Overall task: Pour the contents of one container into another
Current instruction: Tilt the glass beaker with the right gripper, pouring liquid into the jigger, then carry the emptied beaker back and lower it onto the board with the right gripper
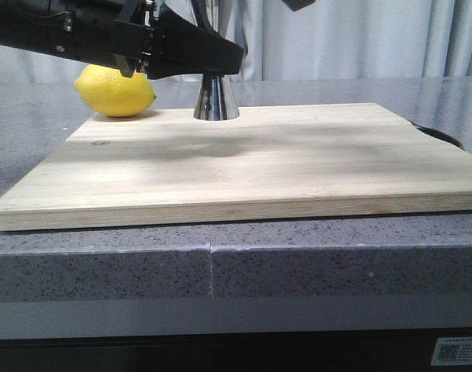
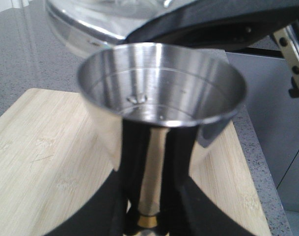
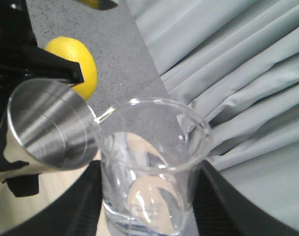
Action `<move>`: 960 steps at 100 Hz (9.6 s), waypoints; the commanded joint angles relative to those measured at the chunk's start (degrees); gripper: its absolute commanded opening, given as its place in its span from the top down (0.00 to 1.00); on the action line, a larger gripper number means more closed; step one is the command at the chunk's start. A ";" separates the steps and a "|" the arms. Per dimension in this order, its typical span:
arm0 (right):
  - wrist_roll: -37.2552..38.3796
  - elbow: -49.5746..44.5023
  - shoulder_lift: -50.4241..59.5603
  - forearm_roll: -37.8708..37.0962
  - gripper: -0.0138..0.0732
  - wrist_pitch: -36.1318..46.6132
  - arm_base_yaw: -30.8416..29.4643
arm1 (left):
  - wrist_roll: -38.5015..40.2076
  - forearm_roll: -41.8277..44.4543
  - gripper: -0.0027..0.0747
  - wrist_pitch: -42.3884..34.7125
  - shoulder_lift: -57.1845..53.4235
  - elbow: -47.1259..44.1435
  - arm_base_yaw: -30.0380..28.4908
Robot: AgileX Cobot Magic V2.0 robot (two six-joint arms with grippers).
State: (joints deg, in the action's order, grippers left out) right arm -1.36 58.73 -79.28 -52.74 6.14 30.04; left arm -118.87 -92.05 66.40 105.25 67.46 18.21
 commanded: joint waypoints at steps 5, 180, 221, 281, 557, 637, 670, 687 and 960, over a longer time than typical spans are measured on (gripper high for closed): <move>-0.11 2.04 1.73 -1.24 0.79 3.39 0.14 | 0.34 -4.16 0.99 5.60 -3.29 1.70 0.57; -0.11 4.12 1.73 -14.48 0.80 1.09 0.22 | 0.34 -3.34 0.99 5.60 -3.29 1.70 0.57; -0.11 4.12 1.73 -18.28 0.80 0.29 0.22 | 0.34 -3.34 0.99 5.60 -3.29 1.70 0.57; -0.11 4.12 1.73 -21.86 0.80 -0.39 0.22 | 0.34 -2.93 0.99 5.38 -3.29 1.70 0.57; -0.11 6.03 1.73 -36.46 0.80 -1.54 1.37 | 0.34 -2.93 0.99 5.39 -3.29 1.70 0.57; -0.11 6.03 1.73 -41.21 0.80 -1.77 1.37 | 0.34 -2.93 0.99 5.39 -3.29 1.70 0.57; -0.11 6.03 1.73 -42.77 0.80 -1.92 1.37 | 0.34 -2.93 0.99 5.39 -3.29 1.70 0.57; -0.11 6.03 1.73 -43.47 0.80 -1.92 1.37 | 0.34 -2.93 0.99 5.39 -3.29 1.70 0.57; -0.01 -19.63 1.33 39.68 0.80 32.86 -17.29 | 0.34 -2.11 0.99 5.39 -3.29 1.70 0.57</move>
State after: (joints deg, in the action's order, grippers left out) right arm -1.38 39.92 -79.28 -14.13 28.69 13.87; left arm -118.87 -89.83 66.40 105.25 67.46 18.21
